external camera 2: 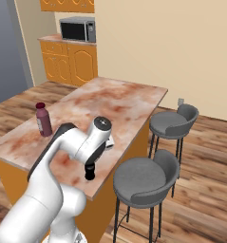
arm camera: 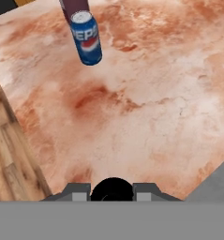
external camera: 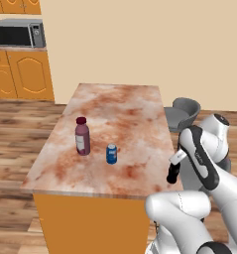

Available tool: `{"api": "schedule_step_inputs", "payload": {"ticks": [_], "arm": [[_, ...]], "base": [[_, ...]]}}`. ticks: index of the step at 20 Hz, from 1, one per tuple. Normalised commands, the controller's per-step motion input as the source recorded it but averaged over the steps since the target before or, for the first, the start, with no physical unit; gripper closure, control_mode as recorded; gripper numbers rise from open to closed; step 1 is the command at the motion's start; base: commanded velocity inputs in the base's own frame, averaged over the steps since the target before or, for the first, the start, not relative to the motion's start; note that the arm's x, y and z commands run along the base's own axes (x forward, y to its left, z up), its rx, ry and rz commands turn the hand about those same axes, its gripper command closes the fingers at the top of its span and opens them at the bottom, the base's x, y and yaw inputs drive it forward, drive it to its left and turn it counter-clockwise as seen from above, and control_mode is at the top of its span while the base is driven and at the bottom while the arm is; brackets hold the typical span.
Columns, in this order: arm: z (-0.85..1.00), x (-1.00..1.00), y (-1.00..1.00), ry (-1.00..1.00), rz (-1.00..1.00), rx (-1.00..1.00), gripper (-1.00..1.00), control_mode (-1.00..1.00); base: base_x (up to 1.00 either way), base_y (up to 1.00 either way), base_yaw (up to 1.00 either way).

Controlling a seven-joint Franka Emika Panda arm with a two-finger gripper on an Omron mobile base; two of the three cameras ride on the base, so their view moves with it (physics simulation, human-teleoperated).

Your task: Move the drinks to the dining counter.

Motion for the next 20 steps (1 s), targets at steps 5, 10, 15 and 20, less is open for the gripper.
{"api": "schedule_step_inputs", "payload": {"ticks": [5, 10, 15, 20], "arm": [[-0.21, 0.04, 0.00, 0.00, 0.00, 0.00, 1.00, -1.00], [-0.05, 0.24, 0.00, -0.07, 0.00, 0.00, 1.00, -1.00], [0.00, 0.35, 0.00, -0.13, 0.00, 0.00, 1.00, -1.00], [0.00, 0.31, 0.00, -0.02, 0.00, 0.00, 1.00, -1.00]], "base": [[0.00, 0.00, 0.00], [0.00, 0.00, 0.00], [0.00, 0.00, 0.00], [0.00, 0.00, 0.00]]}}
